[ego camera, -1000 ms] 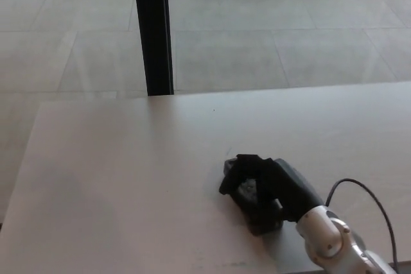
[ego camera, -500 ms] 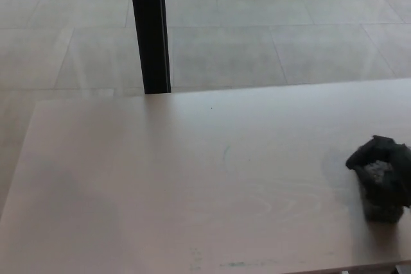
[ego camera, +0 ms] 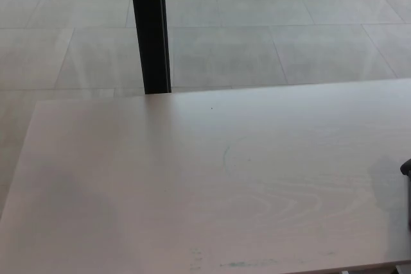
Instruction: The robot uses its right hand to hold the eraser kept in the middle of the desk and use it to wipe the desk by swiping its surface twice
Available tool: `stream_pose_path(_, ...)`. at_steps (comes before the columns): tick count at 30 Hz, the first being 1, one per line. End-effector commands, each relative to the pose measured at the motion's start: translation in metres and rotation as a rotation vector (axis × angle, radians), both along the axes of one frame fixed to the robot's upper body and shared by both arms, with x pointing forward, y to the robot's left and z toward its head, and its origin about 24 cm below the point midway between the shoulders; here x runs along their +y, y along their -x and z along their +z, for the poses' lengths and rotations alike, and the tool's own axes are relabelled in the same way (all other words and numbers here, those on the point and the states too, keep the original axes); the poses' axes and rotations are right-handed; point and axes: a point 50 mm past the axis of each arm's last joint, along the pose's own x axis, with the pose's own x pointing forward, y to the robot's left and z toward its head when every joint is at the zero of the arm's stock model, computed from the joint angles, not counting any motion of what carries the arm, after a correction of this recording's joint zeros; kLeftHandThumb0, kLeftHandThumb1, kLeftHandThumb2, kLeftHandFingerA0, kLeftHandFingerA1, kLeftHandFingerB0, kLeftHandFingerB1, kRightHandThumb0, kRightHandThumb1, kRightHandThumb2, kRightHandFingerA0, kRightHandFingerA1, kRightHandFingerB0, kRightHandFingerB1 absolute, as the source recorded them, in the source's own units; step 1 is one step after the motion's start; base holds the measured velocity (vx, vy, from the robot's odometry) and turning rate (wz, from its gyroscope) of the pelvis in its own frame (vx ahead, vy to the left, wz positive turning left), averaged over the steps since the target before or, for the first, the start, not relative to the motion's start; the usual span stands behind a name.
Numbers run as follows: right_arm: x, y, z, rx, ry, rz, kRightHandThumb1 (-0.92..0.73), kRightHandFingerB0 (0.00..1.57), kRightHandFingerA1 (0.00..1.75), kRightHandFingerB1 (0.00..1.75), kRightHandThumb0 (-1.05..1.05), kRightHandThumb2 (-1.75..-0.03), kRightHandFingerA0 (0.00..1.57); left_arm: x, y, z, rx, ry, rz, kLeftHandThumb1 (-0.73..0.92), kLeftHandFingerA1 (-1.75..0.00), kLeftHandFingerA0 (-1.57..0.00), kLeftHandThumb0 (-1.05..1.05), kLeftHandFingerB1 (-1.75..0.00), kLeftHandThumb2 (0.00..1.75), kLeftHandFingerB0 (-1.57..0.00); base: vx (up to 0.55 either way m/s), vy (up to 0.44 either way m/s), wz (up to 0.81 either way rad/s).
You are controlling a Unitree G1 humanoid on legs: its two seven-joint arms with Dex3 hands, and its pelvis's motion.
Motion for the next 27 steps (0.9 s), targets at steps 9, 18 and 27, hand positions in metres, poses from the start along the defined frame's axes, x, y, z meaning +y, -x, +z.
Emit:
stream_pose_path(9,0.017,0.003,-0.013,0.115,-0.218,0.113,-0.75,0.71,1.75,1.4,-0.27,-0.86,0.9,0.007,0.006,0.004,0.008,-0.002,0.018,0.6,-0.81,-0.75,-0.49,-0.68,1.02,-0.51,0.0,0.0,0.0)
stream_pose_path(18,0.015,-0.01,0.038,0.032,-0.313,0.245,-0.75,0.63,1.37,0.51,-0.52,-0.62,0.76,0.009,0.008,0.004,0.018,0.0,0.019,0.81,-0.73,-0.72,-0.51,-0.6,0.63,-0.55,0.0,0.0,0.0)
stream_pose_path(27,-0.032,-0.011,0.104,-0.08,-0.265,0.137,-0.74,0.6,1.07,0.47,-0.56,-0.62,0.89,0.009,0.009,0.004,0.009,0.005,0.029,0.82,-0.74,-0.73,-0.5,-0.6,0.63,-0.55,0.0,0.0,0.0)
